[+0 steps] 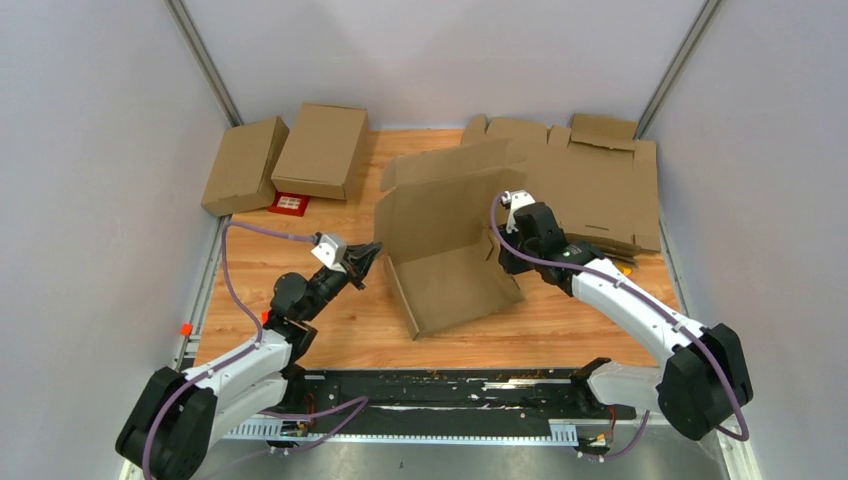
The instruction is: Fold the paper box
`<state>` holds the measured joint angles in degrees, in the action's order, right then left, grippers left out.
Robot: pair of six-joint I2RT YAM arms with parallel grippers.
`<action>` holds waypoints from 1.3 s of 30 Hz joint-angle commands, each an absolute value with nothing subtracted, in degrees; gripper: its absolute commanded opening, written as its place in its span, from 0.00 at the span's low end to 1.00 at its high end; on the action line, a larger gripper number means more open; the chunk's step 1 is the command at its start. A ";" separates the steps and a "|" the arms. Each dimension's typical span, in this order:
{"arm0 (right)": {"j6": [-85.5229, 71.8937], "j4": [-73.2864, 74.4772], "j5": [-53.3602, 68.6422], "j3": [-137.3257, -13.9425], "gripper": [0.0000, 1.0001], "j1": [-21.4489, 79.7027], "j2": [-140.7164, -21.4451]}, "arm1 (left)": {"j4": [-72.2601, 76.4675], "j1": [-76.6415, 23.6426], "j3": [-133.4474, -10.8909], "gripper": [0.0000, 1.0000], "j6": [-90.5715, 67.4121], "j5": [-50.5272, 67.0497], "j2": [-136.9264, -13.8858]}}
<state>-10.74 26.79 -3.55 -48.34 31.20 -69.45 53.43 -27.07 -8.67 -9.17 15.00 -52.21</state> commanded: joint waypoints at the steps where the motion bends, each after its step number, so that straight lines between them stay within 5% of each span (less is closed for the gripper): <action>1: -9.88 26.73 2.08 -49.13 0.11 31.60 -70.76 | 57.34 -28.04 -6.15 0.01 -12.27 19.42 -51.59; 11: -8.52 26.58 3.60 -47.72 0.31 31.54 -73.21 | 55.98 -28.04 -4.13 0.00 -11.27 18.31 -49.87; 26: -11.81 29.02 -3.01 -49.25 0.36 29.35 -81.20 | 55.81 -28.04 -2.74 0.00 -10.02 17.76 -49.09; 39: -16.43 31.48 -8.26 -52.39 0.52 28.54 -92.72 | 55.84 -28.05 -2.81 0.00 -9.98 18.01 -49.44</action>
<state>-14.22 26.81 -2.61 -51.27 29.34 -88.66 54.48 -27.77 -2.96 -10.59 17.78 -49.32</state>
